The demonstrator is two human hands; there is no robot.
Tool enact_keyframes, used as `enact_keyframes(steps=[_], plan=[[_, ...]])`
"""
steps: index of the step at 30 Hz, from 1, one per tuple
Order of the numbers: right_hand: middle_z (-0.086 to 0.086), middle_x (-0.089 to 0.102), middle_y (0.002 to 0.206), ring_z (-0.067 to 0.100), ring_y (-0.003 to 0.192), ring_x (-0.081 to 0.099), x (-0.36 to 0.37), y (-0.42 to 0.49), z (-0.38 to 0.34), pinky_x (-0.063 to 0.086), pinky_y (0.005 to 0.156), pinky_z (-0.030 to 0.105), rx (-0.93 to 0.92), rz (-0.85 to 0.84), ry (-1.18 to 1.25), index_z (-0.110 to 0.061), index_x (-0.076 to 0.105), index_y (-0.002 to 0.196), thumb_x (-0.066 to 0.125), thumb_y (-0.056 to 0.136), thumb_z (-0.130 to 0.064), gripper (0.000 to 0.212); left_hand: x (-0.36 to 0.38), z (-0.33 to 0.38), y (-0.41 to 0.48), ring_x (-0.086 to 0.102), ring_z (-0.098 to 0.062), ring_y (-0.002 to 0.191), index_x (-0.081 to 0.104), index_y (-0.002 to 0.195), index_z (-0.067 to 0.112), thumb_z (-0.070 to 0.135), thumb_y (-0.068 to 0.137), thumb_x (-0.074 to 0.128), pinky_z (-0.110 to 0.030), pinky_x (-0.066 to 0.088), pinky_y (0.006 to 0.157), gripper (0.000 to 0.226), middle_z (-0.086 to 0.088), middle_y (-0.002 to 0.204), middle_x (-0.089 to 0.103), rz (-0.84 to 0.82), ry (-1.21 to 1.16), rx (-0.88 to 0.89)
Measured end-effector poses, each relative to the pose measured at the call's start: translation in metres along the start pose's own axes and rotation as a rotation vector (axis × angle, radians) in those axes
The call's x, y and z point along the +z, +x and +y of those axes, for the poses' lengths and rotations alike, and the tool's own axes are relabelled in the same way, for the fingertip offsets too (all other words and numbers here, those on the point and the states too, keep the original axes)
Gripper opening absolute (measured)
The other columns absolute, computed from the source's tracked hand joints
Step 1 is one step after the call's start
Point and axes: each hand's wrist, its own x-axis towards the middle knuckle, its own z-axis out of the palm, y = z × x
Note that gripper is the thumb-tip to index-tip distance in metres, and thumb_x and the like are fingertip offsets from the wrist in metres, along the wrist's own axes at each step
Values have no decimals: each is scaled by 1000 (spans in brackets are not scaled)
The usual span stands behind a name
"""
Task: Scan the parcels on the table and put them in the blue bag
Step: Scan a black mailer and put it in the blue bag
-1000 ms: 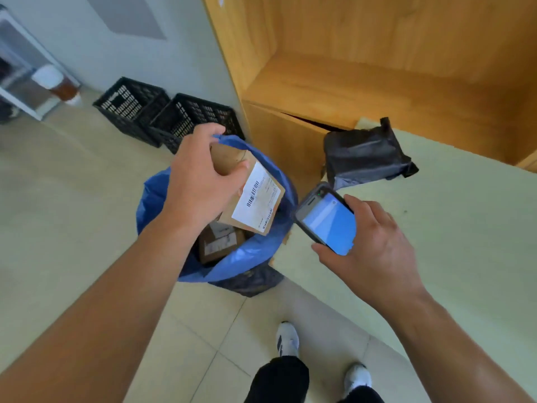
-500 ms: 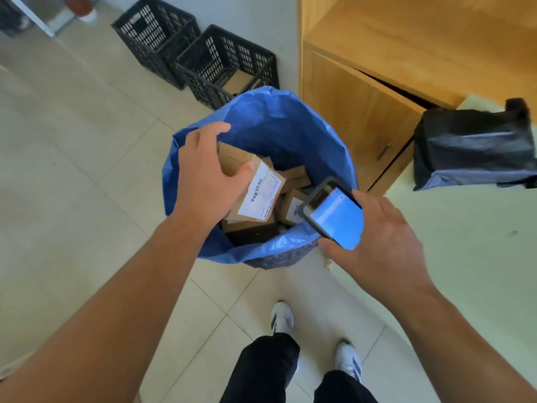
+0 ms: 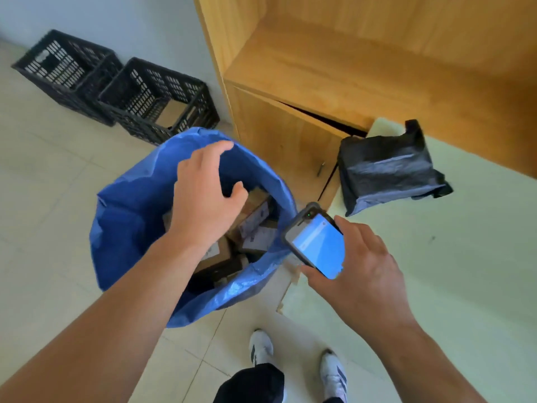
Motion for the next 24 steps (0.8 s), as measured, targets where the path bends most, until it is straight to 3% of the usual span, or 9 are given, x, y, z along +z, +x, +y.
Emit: enact_keyframes(steps=[5, 9, 13, 17, 20, 24], plan=[[-7, 56, 122, 22, 103, 56, -38, -10, 49, 51, 79, 39, 177, 63, -16, -25, 45, 137, 77, 67, -58, 83, 45, 77, 21, 41, -23, 138, 43, 148, 30, 32, 90, 73, -45, 42, 109, 66, 7, 148, 51, -147, 20, 269], [-10, 54, 125, 20, 104, 57, -64, -30, 89, 51, 80, 39, 315, 130, 24, -28, 43, 139, 76, 67, -60, 85, 93, 133, 22, 37, -28, 143, 44, 147, 26, 38, 85, 73, -53, 46, 105, 69, -2, 149, 49, -245, 164, 567], [-11, 55, 124, 20, 106, 55, -79, -54, 122, 49, 78, 37, 411, 172, 49, -26, 44, 140, 74, 67, -60, 85, 141, 171, 19, 26, -30, 152, 45, 145, 28, 41, 83, 78, -53, 47, 98, 72, -6, 157, 41, -313, 265, 635], [-12, 54, 122, 17, 99, 56, -87, -75, 159, 48, 76, 36, 467, 176, 77, -28, 43, 140, 74, 68, -62, 85, 184, 188, 9, 17, -29, 157, 37, 154, 25, 45, 87, 75, -53, 42, 110, 80, -5, 168, 28, -410, 435, 649], [-10, 54, 125, 18, 101, 56, -92, -92, 182, 48, 79, 35, 512, 176, 89, -26, 42, 142, 74, 69, -61, 87, 199, 184, -2, 28, -24, 154, 36, 157, 21, 46, 88, 76, -49, 41, 111, 84, 0, 167, 32, -421, 537, 586], [-13, 50, 129, 15, 106, 54, -102, -111, 200, 47, 82, 33, 544, 160, 139, -29, 37, 146, 70, 71, -65, 90, 208, 178, -8, 61, -29, 127, 73, 125, 12, 22, 77, 89, -51, 55, 92, 51, -3, 136, 68, -326, 350, 611]])
